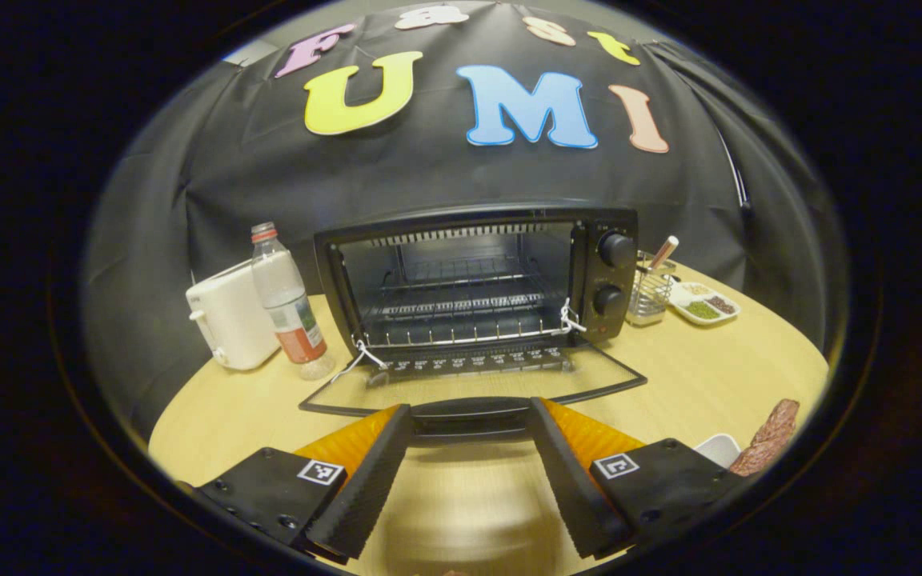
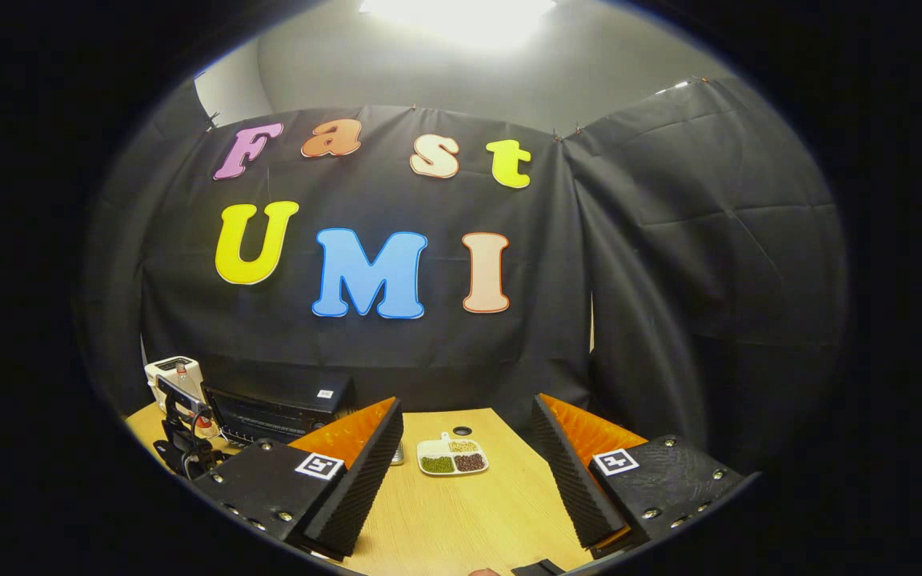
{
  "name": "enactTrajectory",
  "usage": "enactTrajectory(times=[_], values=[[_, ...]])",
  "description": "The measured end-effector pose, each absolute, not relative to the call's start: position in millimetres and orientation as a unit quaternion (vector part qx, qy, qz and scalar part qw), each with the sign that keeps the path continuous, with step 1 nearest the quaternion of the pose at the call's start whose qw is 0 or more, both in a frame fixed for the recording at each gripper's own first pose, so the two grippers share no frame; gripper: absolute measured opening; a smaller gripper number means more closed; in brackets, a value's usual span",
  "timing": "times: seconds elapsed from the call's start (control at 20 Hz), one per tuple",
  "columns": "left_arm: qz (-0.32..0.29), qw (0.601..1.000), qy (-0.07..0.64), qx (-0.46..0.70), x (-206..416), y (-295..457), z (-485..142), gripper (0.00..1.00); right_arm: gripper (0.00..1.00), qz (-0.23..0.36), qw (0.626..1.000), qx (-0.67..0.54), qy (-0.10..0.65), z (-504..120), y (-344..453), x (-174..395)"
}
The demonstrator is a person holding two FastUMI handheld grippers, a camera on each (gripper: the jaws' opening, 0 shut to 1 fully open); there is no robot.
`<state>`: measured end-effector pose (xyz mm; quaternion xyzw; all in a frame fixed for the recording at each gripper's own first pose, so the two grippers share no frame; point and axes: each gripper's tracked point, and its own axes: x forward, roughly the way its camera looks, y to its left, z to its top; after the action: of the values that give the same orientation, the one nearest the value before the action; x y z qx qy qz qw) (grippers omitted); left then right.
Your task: Open the electric oven with the left hand, put the food in, and close the electric oven.
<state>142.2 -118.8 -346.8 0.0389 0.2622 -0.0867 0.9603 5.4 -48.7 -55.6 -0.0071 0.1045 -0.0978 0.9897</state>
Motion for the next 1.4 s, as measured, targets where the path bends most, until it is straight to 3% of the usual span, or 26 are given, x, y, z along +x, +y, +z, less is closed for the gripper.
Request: enactTrajectory(times=[0.3, 0.7, 0.95, 1.15, 1.2, 1.4], values=[[-0.079, 0.963, 0.256, 0.036, 137.5, -113.8, -331.4, 0.98, 0.97, -0.086, 0.989, 0.007, 0.120, -66.7, -44.3, 10.1], [-0.062, 0.986, 0.153, 0.004, 132.5, -85.0, -202.9, 0.97, 0.98, -0.008, 0.983, 0.066, 0.172, -114.1, -2.6, 31.2], [-0.047, 0.994, 0.095, 0.003, 114.4, -56.1, -130.6, 1.00, 0.99, 0.047, 0.959, 0.123, 0.250, -167.7, 31.2, 32.2], [-0.026, 0.997, 0.066, -0.005, 95.2, -31.8, -92.6, 0.97, 0.98, 0.089, 0.933, 0.169, 0.305, -206.2, 57.3, 24.8], [-0.021, 0.998, 0.061, -0.005, 89.7, -25.9, -86.2, 0.90, 0.98, 0.096, 0.926, 0.178, 0.318, -215.4, 61.7, 22.0], [0.000, 0.999, 0.050, 0.004, 70.6, -3.6, -68.6, 0.93, 0.99, 0.107, 0.905, 0.189, 0.365, -253.6, 75.3, 14.1]])
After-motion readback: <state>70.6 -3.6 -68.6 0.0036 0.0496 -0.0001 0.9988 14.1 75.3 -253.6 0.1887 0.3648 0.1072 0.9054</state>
